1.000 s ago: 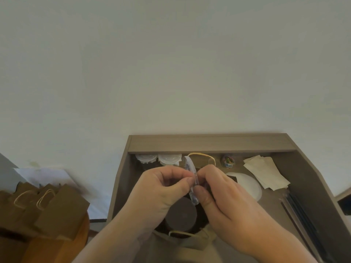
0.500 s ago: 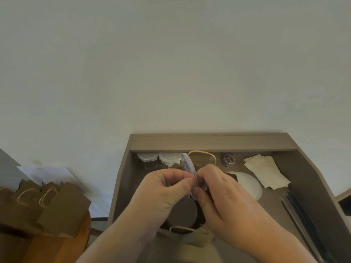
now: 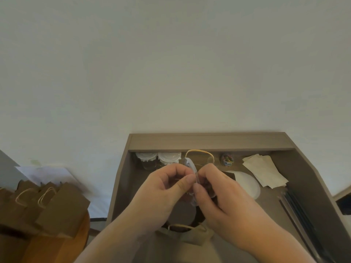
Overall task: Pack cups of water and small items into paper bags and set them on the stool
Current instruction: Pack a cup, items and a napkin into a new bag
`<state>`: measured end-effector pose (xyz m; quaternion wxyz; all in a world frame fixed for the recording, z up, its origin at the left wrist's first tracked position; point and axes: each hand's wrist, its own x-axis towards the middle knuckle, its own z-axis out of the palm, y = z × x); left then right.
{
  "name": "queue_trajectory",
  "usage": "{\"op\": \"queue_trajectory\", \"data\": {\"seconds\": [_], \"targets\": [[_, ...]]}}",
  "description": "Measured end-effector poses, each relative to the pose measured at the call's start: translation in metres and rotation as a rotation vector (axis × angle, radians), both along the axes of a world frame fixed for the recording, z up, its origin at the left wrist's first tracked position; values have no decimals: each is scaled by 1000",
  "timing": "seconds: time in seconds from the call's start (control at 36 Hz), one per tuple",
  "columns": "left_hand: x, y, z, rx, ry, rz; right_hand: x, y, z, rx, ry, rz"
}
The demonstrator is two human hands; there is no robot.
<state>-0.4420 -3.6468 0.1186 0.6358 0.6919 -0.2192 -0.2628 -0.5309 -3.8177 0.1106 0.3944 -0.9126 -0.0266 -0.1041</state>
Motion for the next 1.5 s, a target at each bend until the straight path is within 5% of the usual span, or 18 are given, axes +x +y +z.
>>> {"op": "queue_trajectory", "data": {"seconds": [0.72, 1.5], "targets": [[1, -1, -7, -109, 114, 165, 2, 3, 2, -152, -103, 25], [6, -5, -2, -59, -7, 180, 11, 2, 3, -183, -100, 6]]}}
